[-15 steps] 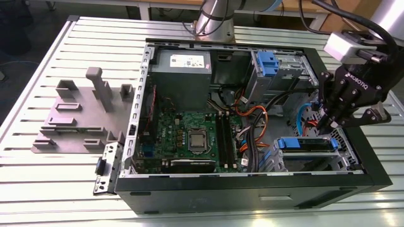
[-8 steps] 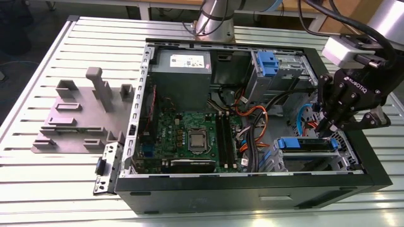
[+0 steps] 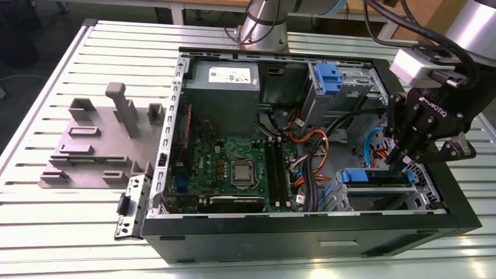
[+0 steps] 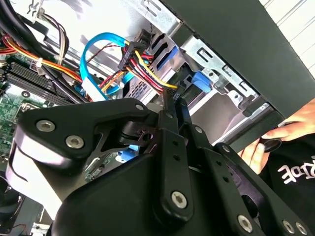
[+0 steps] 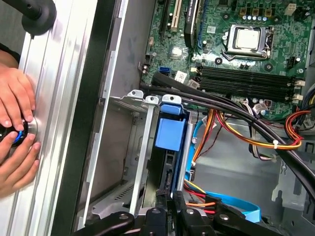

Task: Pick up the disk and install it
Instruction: 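Insert the first disk wire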

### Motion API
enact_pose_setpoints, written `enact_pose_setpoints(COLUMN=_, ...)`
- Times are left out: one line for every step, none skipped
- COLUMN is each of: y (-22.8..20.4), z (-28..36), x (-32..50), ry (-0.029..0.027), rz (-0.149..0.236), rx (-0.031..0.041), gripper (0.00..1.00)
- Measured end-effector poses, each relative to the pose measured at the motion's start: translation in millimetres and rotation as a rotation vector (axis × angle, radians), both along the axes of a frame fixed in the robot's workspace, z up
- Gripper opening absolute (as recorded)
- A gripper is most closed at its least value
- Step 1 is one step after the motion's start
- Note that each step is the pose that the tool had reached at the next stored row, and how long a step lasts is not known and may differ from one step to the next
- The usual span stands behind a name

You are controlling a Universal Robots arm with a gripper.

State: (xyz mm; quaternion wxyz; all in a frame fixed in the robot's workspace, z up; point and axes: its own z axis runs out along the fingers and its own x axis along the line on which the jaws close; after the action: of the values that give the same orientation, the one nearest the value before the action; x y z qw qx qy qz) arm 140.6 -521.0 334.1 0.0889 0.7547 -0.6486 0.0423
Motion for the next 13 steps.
enact_pose_setpoints(y=0.0, z=-0.4, x=0.0, ry=-0.0006, rz=-0.003, rx=0.0, gripper=0.17)
enact_pose_setpoints(y=0.0, z=-0.8, x=-0.1, ry=-0.0012, rz=-0.009, rx=0.0001, gripper=0.17)
enact_pose_setpoints(y=0.0, z=-1.2, x=-0.2, ry=-0.0017, rz=-0.014, rx=0.0, gripper=0.17)
enact_pose_setpoints(y=-0.1, z=-1.6, x=-0.3, ry=-0.0023, rz=-0.02, rx=0.0001, gripper=0.17)
enact_pose_setpoints(y=0.0, z=-1.8, x=-0.4, ry=-0.0031, rz=-0.025, rx=0.0, gripper=0.17)
enact_pose_setpoints(y=-0.1, z=-2.0, x=-0.6, ry=-0.0041, rz=-0.031, rx=0.0, gripper=0.17)
enact_pose_setpoints(y=-0.1, z=-2.1, x=-0.9, ry=-0.0048, rz=-0.036, rx=0.0001, gripper=0.17)
enact_pose_setpoints(y=-0.1, z=-2.2, x=-1.2, ry=-0.0055, rz=-0.037, rx=0.0003, gripper=0.17)
enact_pose_setpoints(y=-0.1, z=-2.3, x=-1.5, ry=-0.0059, rz=-0.037, rx=0.0005, gripper=0.17)
enact_pose_setpoints(y=-0.1, z=-2.3, x=-1.9, ry=-0.0063, rz=-0.037, rx=0.0007, gripper=0.17)
enact_pose_setpoints(y=0.0, z=-2.3, x=-2.6, ry=-0.0068, rz=-0.037, rx=0.0007, gripper=0.17)
enact_pose_setpoints(y=-0.1, z=-2.3, x=-3.4, ry=-0.0074, rz=-0.037, rx=0.0011, gripper=0.17)
enact_pose_setpoints(y=-0.1, z=-2.3, x=-3.9, ry=-0.008, rz=-0.038, rx=0.002, gripper=0.17)
